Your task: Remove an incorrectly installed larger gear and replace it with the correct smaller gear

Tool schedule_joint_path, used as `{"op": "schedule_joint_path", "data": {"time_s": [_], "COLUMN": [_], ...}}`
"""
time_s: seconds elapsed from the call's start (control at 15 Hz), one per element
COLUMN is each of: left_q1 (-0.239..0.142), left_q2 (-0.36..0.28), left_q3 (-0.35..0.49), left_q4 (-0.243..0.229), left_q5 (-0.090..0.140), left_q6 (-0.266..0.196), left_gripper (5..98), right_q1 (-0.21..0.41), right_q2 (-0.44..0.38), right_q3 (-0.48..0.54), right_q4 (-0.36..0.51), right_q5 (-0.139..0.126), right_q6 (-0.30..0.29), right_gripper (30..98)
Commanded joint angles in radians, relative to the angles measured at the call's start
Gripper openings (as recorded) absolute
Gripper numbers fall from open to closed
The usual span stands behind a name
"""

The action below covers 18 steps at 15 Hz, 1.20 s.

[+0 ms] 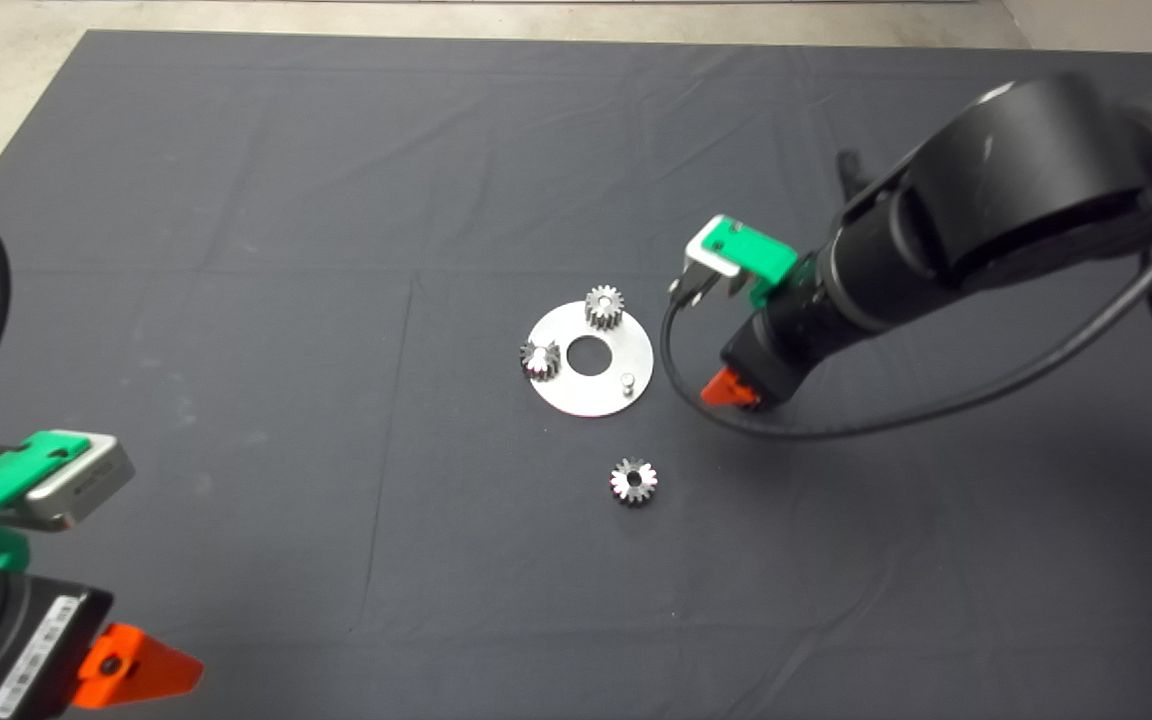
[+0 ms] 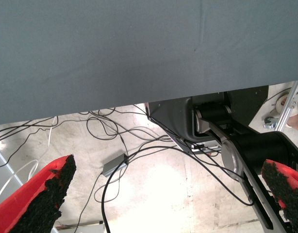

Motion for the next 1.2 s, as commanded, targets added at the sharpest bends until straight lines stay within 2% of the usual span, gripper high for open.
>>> {"op": "schedule_joint_path", "data": {"time_s": [0.0, 0.07, 0.2, 0.27, 0.33, 0.4, 0.47, 0.6, 0.67, 0.73, 0.8, 0.87, 1.13], "left_q1": [-0.008, -0.008, -0.008, -0.008, -0.008, -0.008, -0.008, -0.008, -0.008, -0.008, -0.008, -0.008, -0.008], "left_q2": [-0.002, -0.002, -0.001, -0.004, -0.002, 0.001, 0.007, 0.012, 0.010, 0.007, 0.001, -0.002, -0.004], "left_q3": [0.014, 0.012, 0.014, 0.014, 0.014, 0.012, 0.012, 0.014, 0.014, 0.015, 0.015, 0.015, 0.017], "left_q4": [-0.015, -0.015, -0.012, -0.014, -0.012, -0.012, -0.012, -0.012, -0.014, -0.014, -0.014, -0.014, -0.014], "left_q5": [0.006, 0.008, 0.008, 0.008, 0.006, 0.005, 0.005, 0.005, 0.005, 0.006, 0.006, 0.006, 0.008], "left_q6": [-0.003, 0.002, 0.003, 0.003, 0.005, 0.006, 0.008, 0.009, 0.008, 0.006, 0.006, -0.001, -0.006], "left_gripper": [98.2, 98.2, 98.2, 98.2, 98.2, 98.2, 98.2, 98.2, 98.2, 98.2, 98.2, 98.2, 98.2], "right_q1": [0.031, 0.031, 0.031, 0.031, 0.025, 0.005, -0.014, -0.085, -0.120, -0.153, -0.182, -0.215, -0.305], "right_q2": [0.000, 0.003, 0.005, 0.008, 0.013, 0.023, 0.039, 0.037, 0.037, 0.037, 0.032, 0.029, 0.035], "right_q3": [0.087, 0.101, 0.116, 0.140, 0.183, 0.200, 0.205, 0.217, 0.250, 0.268, 0.269, 0.268, 0.261], "right_q4": [0.015, 0.015, 0.015, 0.015, 0.008, -0.003, -0.031, -0.147, -0.218, -0.294, -0.366, -0.433, -0.556], "right_q5": [0.018, 0.034, 0.044, 0.060, 0.076, 0.079, 0.079, 0.073, 0.068, 0.058, 0.033, 0.019, 0.021], "right_q6": [0.010, 0.008, 0.010, 0.010, 0.011, 0.014, 0.022, 0.030, 0.030, 0.031, 0.031, 0.029, 0.019], "right_gripper": [78.1, 78.1, 82.5, 82.5, 85.3, 87.0, 87.0, 92.5, 92.6, 93.1, 97.0, 97.8, 97.8]}}
